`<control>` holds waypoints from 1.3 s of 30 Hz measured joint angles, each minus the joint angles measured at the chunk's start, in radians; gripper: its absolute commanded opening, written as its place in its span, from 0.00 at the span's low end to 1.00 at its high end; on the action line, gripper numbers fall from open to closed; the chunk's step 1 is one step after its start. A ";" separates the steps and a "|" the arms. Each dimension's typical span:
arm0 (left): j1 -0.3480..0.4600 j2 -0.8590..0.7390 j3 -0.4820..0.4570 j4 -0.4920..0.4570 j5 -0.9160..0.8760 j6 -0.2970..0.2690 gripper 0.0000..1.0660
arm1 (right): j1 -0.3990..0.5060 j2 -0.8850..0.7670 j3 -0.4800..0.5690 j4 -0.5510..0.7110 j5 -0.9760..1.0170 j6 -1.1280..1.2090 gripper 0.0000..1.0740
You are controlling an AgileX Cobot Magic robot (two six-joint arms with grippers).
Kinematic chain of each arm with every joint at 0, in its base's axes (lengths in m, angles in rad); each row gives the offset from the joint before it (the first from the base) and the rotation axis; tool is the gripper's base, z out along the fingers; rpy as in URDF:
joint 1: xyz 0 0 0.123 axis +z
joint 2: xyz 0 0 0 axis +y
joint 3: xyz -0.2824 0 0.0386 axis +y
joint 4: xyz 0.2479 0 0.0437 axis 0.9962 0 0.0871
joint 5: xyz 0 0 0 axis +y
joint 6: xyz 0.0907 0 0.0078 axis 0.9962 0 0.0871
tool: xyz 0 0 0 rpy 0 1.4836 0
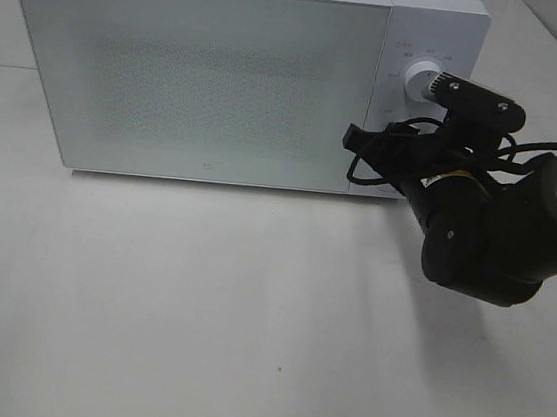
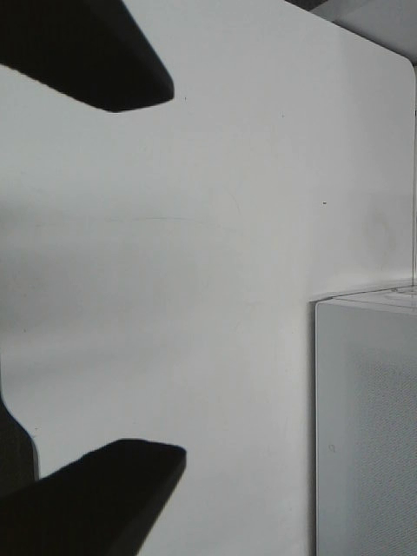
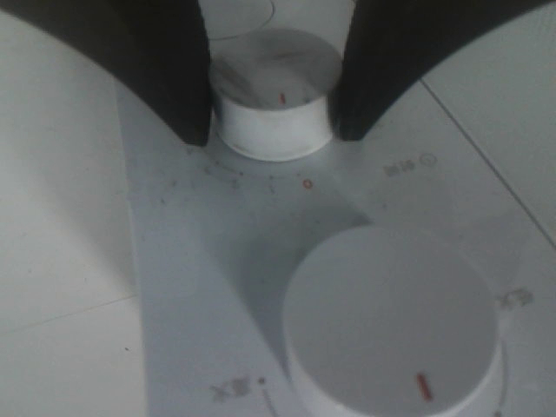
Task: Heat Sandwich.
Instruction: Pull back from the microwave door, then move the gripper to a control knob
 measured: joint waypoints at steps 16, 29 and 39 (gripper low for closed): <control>0.000 0.000 0.000 0.000 0.000 0.000 0.92 | 0.000 0.009 0.011 -0.017 -0.034 0.700 0.08; 0.000 0.000 0.000 0.000 0.000 0.000 0.92 | 0.000 0.009 0.012 -0.012 -0.033 1.119 0.09; 0.000 0.000 0.000 0.000 0.000 0.000 0.92 | 0.000 0.011 0.014 -0.010 -0.034 1.445 0.09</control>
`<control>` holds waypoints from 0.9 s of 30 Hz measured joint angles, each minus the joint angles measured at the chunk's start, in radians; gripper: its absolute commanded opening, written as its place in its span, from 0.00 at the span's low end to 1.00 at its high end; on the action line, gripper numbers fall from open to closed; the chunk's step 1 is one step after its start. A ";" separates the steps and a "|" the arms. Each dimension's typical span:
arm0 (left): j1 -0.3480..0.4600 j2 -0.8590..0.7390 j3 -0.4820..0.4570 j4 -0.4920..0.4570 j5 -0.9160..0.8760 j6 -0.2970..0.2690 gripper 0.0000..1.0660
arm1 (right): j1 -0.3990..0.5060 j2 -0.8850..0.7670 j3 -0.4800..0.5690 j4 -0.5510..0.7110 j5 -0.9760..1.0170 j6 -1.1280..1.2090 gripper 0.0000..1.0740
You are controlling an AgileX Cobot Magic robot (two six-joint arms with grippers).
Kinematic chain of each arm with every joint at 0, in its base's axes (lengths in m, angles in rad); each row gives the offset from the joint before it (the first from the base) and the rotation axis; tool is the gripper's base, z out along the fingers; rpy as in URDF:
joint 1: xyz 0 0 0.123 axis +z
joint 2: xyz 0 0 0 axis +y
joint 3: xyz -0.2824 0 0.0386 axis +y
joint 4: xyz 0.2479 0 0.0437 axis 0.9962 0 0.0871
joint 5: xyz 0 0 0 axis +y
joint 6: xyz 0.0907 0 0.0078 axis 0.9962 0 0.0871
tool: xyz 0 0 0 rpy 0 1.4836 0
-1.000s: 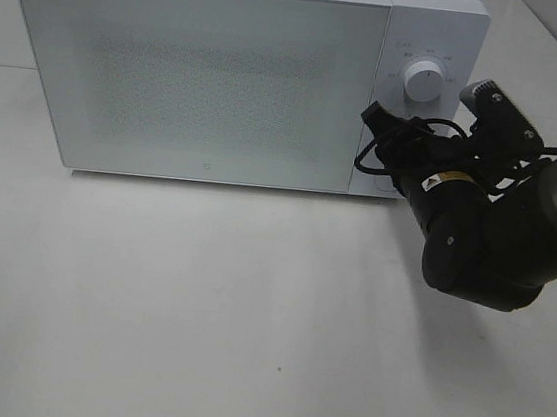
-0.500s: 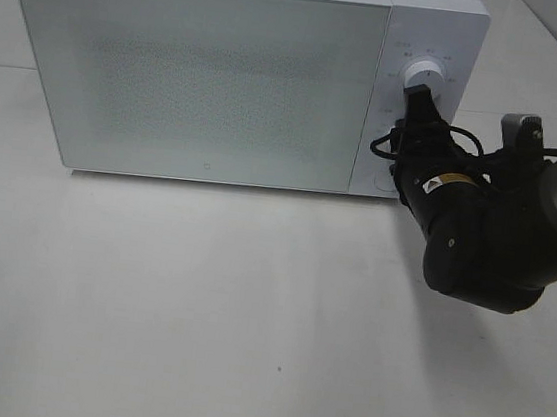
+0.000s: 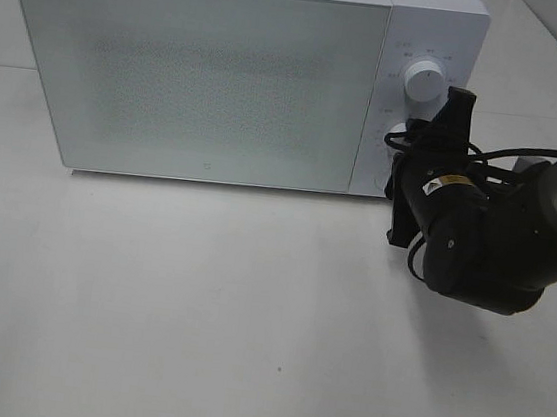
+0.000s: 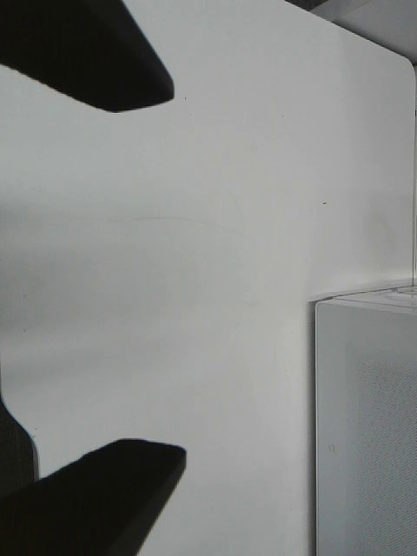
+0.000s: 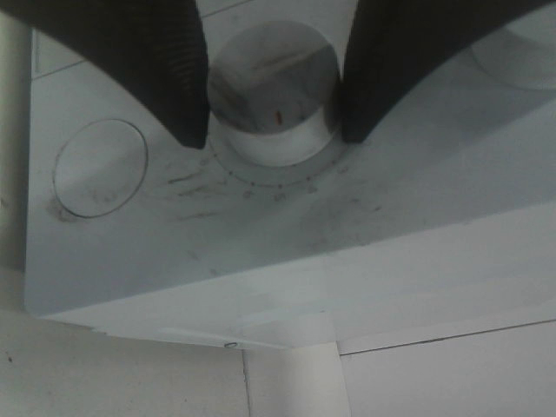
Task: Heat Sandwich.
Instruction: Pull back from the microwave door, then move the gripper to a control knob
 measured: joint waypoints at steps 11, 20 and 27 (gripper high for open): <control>0.000 0.000 0.000 0.000 0.000 0.000 0.92 | 0.000 0.000 0.000 0.000 0.001 0.068 0.11; 0.000 0.000 0.000 0.000 0.000 0.000 0.92 | 0.000 0.000 0.000 -0.001 0.001 0.054 0.14; 0.000 0.000 0.000 0.000 0.000 0.000 0.92 | 0.000 0.000 0.000 -0.001 0.001 0.046 0.31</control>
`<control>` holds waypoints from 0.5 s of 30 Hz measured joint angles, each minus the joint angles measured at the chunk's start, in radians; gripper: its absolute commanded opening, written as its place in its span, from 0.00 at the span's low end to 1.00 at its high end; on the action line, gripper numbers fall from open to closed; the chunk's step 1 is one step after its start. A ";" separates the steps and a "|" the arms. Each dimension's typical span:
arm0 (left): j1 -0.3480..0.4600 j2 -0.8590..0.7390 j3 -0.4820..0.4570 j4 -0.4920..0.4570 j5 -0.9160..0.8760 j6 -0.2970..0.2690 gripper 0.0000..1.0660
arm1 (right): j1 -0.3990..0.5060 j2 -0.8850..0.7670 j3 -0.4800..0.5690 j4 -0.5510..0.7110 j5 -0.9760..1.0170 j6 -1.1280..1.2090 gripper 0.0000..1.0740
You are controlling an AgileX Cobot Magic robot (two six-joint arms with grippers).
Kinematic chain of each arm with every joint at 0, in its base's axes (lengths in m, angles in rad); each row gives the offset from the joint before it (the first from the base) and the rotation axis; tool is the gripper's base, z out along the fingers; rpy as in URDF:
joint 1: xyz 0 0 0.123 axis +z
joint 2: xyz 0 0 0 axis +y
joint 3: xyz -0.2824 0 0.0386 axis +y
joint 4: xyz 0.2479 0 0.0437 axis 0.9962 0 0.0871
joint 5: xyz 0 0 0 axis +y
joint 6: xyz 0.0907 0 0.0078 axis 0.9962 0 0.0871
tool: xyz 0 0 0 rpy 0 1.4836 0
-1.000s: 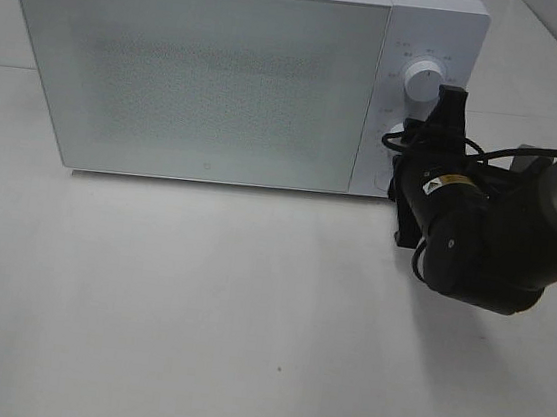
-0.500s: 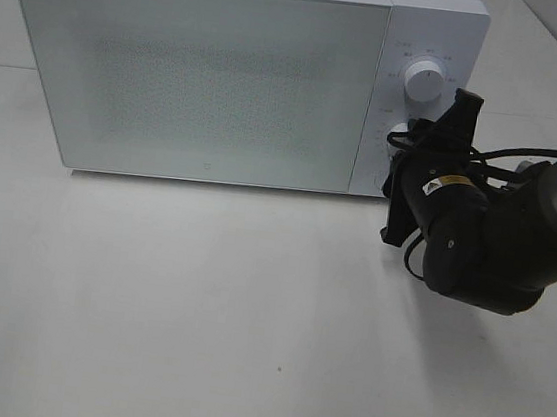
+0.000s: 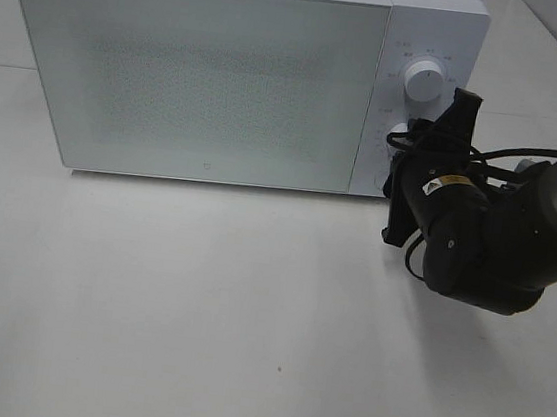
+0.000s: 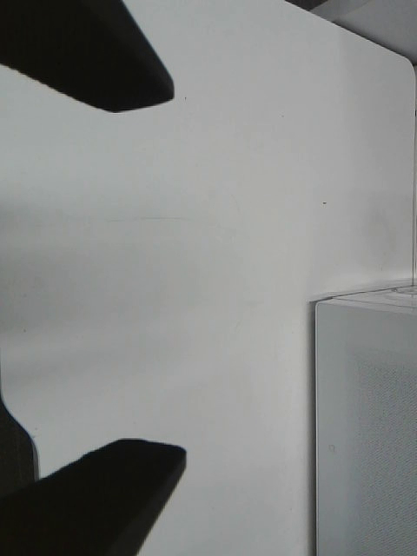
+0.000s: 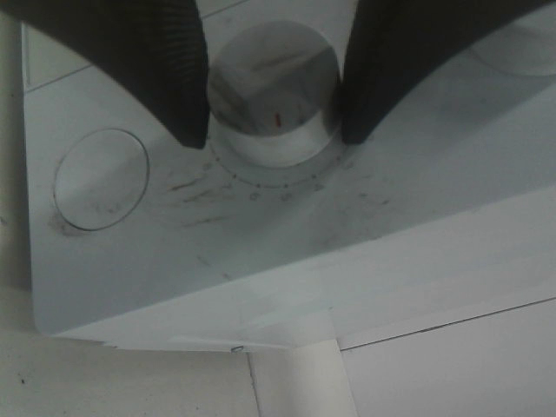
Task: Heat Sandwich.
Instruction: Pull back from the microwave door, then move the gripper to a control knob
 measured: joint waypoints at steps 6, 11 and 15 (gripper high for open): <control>0.000 0.000 0.000 0.000 0.000 0.000 0.92 | 0.000 0.000 0.000 -0.007 -0.009 -0.041 0.60; 0.000 0.000 0.000 0.000 0.000 0.000 0.92 | 0.005 -0.001 0.000 -0.018 -0.033 -0.079 0.74; 0.000 0.000 0.000 0.000 0.000 0.000 0.92 | 0.005 -0.001 0.003 -0.020 -0.033 -0.099 0.71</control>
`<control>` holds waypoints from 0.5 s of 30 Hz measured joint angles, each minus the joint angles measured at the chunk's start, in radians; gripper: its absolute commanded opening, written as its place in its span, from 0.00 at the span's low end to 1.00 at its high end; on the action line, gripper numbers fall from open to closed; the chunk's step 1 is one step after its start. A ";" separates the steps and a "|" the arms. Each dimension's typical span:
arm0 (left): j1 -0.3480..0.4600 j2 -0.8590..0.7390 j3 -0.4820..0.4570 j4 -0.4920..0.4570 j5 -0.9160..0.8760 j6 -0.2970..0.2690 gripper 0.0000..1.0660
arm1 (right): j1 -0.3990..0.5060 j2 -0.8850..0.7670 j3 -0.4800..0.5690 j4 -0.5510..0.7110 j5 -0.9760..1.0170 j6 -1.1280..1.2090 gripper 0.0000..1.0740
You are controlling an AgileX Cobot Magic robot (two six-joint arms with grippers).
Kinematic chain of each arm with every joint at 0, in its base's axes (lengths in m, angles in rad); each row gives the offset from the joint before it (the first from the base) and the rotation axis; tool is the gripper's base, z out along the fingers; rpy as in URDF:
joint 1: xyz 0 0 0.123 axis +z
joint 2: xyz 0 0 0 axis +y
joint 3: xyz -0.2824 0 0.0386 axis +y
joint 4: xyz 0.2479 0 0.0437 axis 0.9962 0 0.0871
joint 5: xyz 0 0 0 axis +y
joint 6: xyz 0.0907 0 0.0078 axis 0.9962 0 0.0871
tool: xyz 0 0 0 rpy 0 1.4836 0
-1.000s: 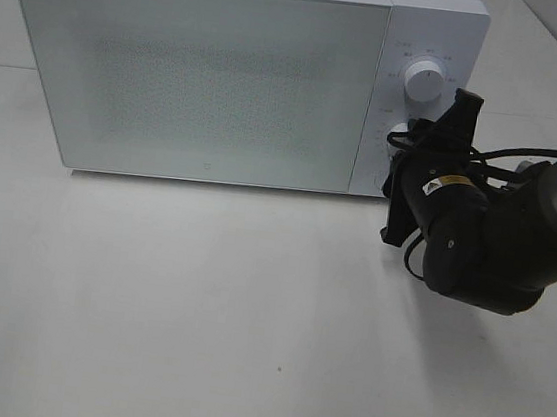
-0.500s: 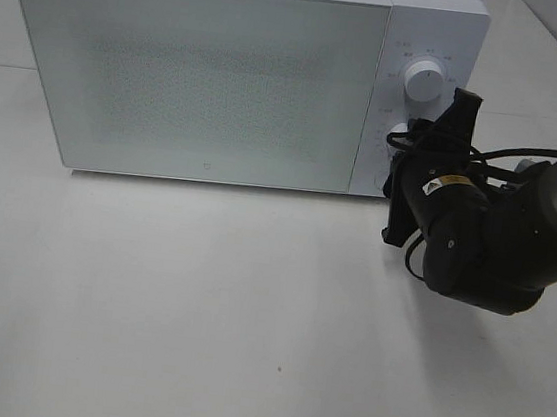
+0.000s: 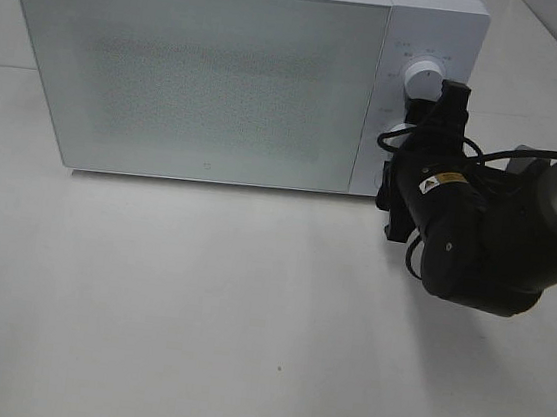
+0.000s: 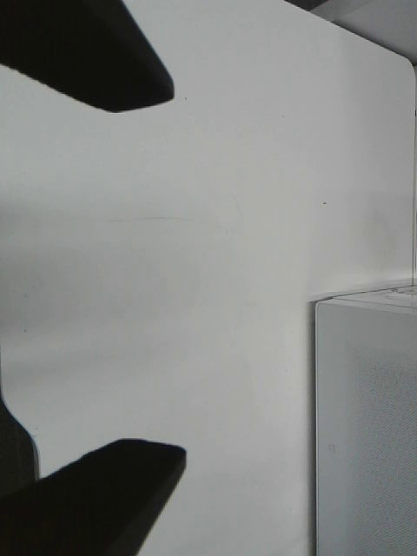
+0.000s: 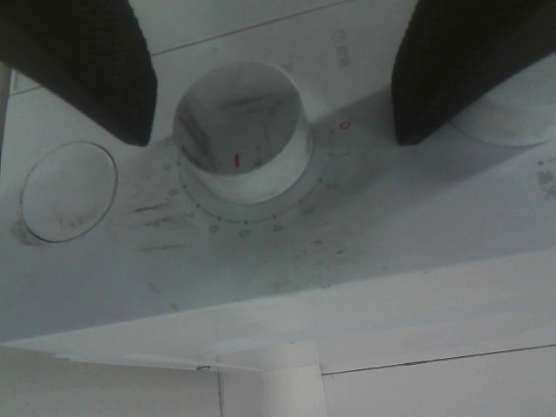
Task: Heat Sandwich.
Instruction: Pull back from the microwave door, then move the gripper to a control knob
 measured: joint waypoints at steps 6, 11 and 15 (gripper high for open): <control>0.000 0.000 0.000 0.000 0.000 0.000 0.92 | 0.000 0.000 0.000 0.000 -0.002 -0.014 0.70; 0.000 0.000 0.000 0.000 0.000 0.000 0.92 | 0.000 -0.005 0.001 -0.010 -0.004 -0.036 0.70; 0.000 0.000 0.000 0.000 0.000 0.000 0.92 | -0.001 -0.033 0.013 -0.041 0.046 -0.088 0.70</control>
